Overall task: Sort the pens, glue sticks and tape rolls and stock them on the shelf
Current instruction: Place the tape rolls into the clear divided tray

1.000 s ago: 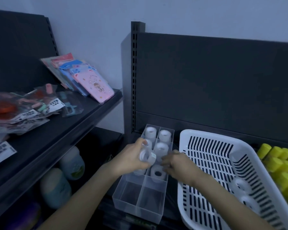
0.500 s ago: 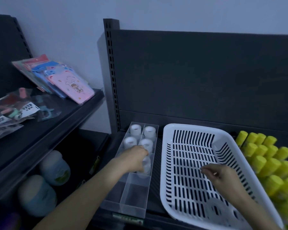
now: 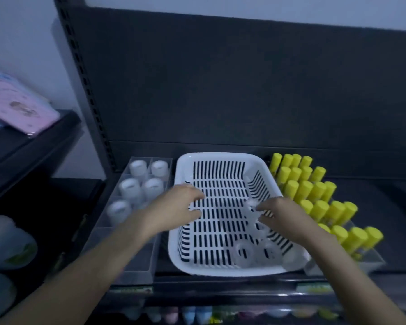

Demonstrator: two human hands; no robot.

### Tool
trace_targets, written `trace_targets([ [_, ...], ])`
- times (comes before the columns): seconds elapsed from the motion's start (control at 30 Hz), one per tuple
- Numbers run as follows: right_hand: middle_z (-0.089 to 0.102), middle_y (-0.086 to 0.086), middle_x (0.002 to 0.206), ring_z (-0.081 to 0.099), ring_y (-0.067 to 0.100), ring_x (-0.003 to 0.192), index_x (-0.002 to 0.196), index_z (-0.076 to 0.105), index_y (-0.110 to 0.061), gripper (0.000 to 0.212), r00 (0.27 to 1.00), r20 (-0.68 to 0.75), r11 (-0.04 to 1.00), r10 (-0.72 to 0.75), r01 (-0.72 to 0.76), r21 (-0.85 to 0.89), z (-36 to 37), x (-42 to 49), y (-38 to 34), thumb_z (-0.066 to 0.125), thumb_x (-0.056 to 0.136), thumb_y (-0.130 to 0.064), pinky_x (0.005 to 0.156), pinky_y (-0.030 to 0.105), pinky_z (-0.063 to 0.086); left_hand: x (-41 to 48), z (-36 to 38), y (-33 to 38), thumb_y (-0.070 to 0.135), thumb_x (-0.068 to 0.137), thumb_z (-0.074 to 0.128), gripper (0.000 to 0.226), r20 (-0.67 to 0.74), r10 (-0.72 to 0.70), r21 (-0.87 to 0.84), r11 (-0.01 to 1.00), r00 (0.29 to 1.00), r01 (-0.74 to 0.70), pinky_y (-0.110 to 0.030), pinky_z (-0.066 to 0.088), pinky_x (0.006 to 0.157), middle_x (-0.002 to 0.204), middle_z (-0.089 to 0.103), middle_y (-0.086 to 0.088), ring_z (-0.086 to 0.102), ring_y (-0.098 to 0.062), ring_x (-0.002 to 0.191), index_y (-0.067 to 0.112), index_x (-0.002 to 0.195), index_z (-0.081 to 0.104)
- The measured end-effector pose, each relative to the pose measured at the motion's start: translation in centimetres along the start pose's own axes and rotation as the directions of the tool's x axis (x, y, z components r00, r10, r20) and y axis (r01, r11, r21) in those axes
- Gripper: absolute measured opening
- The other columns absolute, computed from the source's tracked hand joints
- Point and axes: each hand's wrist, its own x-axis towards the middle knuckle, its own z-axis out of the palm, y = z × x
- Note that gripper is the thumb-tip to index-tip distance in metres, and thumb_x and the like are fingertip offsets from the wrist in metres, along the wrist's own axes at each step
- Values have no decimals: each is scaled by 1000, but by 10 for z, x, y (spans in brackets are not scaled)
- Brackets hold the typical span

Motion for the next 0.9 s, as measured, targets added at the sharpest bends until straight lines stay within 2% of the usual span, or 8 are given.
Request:
trace_targets([
  [0.17, 64, -1, 119, 57, 19, 111, 117, 62, -20, 32, 978, 194, 972, -73, 113, -206, 0, -16, 11, 59, 87, -29, 100, 34, 41, 26, 54, 72, 34, 83, 65, 47, 416, 145, -60, 989, 898, -132, -40, 51, 87, 111, 60, -8, 58, -25, 101, 12, 123, 54],
  [0.3, 67, 4, 101, 59, 24, 97, 101, 65, -15, 31, 952, 280, 869, -125, 241, -432, 12, -17, 7, 50, 86, -38, 96, 35, 30, 42, 77, 81, 28, 81, 67, 26, 465, 75, 14, 996, 882, -92, -34, 45, 64, 83, 50, -5, 51, -22, 75, 7, 90, 54],
  [0.4, 66, 4, 99, 59, 23, 95, 95, 62, -16, 30, 932, 339, 847, -127, 280, -452, 21, -11, 4, 52, 84, -41, 93, 36, 30, 45, 76, 68, 19, 79, 66, 17, 443, 22, -10, 1000, 896, -19, -31, 44, 63, 83, 51, -1, 51, -18, 75, 12, 88, 54],
  [0.5, 64, 4, 96, 59, 25, 90, 88, 55, -18, 20, 936, 332, 901, -117, 241, -362, 26, -4, 7, 53, 81, -37, 84, 32, 35, 41, 68, 46, 13, 80, 64, 39, 407, -56, 7, 998, 912, 58, -33, 52, 84, 113, 56, -4, 57, -19, 99, 13, 118, 54],
  [0.6, 63, 6, 106, 59, 25, 94, 112, 53, -16, 38, 949, 295, 972, -106, 162, -169, 25, 2, 4, 60, 79, -33, 77, 32, 43, 34, 58, 34, 15, 81, 65, 57, 326, -74, -53, 994, 942, 97, -33, 48, 94, 132, 49, -1, 52, -17, 113, 18, 134, 44],
  [0.73, 59, 1, 118, 55, 15, 100, 124, 52, -17, 48, 963, 205, 960, -177, 124, 251, 15, 11, -15, 65, 79, -25, 86, 29, 48, 11, 29, 18, 23, 76, 71, 47, 49, -73, -224, 971, 996, 82, -23, 42, 90, 120, 56, 5, 51, -9, 107, 23, 121, 55],
  [0.83, 62, 1, 110, 59, 15, 98, 121, 56, -23, 44, 961, 135, 887, -243, 164, 431, 12, 21, -37, 66, 78, -19, 89, 33, 51, -20, 6, -3, 26, 69, 75, 51, -89, -168, -402, 908, 982, 119, -29, 45, 97, 113, 56, 7, 53, -9, 108, 25, 117, 59],
  [0.9, 63, 0, 106, 59, 12, 98, 118, 56, -26, 39, 954, 107, 818, -281, 180, 546, 11, 26, -58, 65, 81, -16, 85, 23, 50, -45, -7, -20, 25, 67, 76, 51, -162, -245, -467, 873, 956, 144, -33, 47, 95, 110, 59, 4, 57, -12, 106, 23, 115, 60],
])
